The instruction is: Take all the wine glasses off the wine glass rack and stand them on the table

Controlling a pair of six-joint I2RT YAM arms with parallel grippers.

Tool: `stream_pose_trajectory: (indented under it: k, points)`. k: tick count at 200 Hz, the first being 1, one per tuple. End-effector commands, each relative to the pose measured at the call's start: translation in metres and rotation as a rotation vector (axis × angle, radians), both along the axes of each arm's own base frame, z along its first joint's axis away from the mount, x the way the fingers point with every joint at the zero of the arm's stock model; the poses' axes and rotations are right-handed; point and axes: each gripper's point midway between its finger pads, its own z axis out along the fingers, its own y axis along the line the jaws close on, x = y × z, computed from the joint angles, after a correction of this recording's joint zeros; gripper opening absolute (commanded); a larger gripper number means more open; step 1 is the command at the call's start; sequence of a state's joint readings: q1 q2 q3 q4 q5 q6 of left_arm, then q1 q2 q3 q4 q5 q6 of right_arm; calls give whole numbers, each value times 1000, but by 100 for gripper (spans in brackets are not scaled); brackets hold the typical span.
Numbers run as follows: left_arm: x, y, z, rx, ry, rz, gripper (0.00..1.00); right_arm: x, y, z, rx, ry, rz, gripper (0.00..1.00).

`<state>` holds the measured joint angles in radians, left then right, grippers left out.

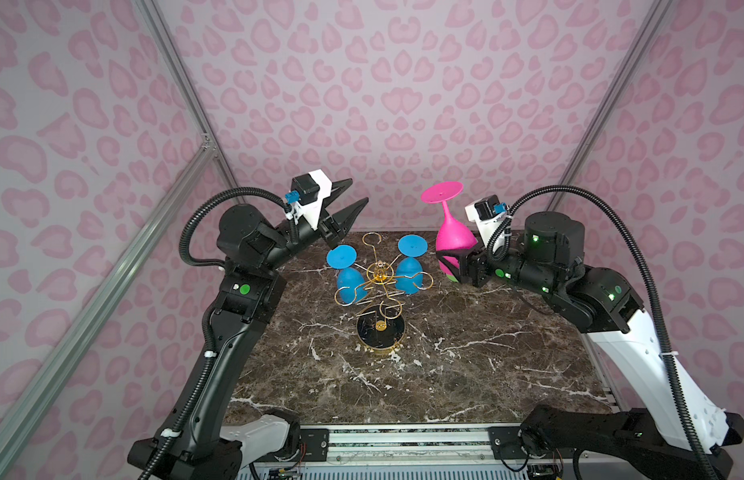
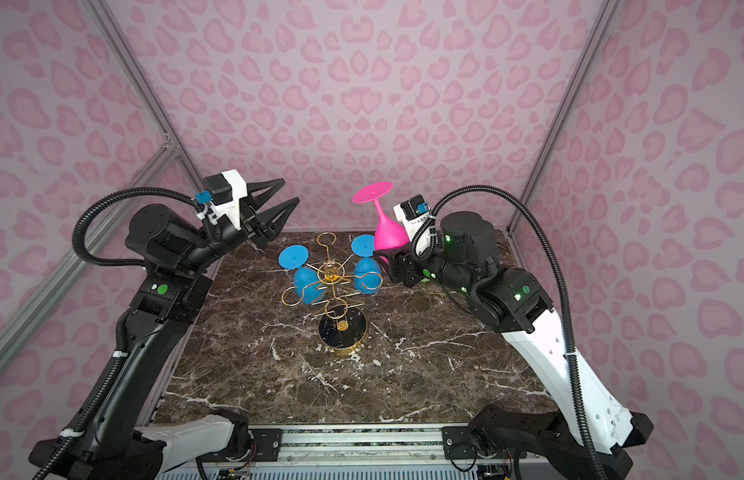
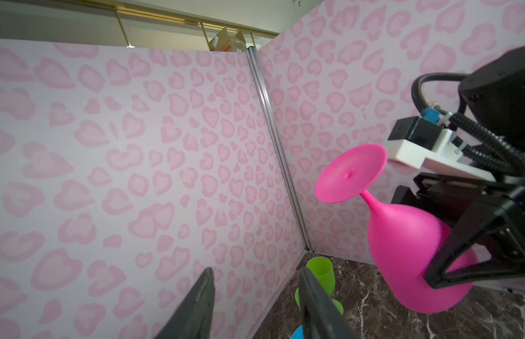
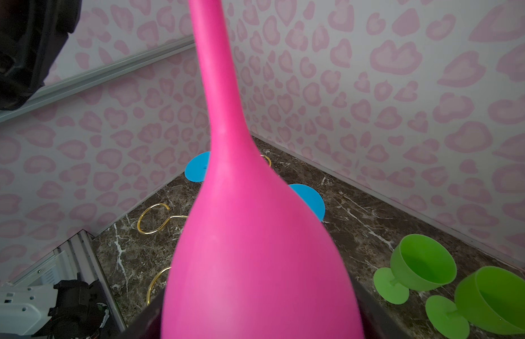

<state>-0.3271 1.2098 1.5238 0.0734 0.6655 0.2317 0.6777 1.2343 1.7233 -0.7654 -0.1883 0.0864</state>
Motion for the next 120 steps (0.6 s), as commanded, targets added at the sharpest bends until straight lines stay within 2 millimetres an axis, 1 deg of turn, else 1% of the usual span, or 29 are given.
stream_pose_trajectory:
  k: [1, 21, 65, 120]
  points:
    - [-13, -17, -3, 163, -245, -88, 48, 0, 5, -2, 4, 24, 19, 63]
    - [-14, -24, -8, 198, -273, -137, 48, 2, 10, -2, 4, 29, 34, 62]
    - [-6, -36, -19, 239, -291, -169, 48, 8, 25, -1, 18, 45, 68, 60]
    - [2, -43, -21, 236, -299, -162, 48, 11, 46, -3, 38, 60, 118, 59]
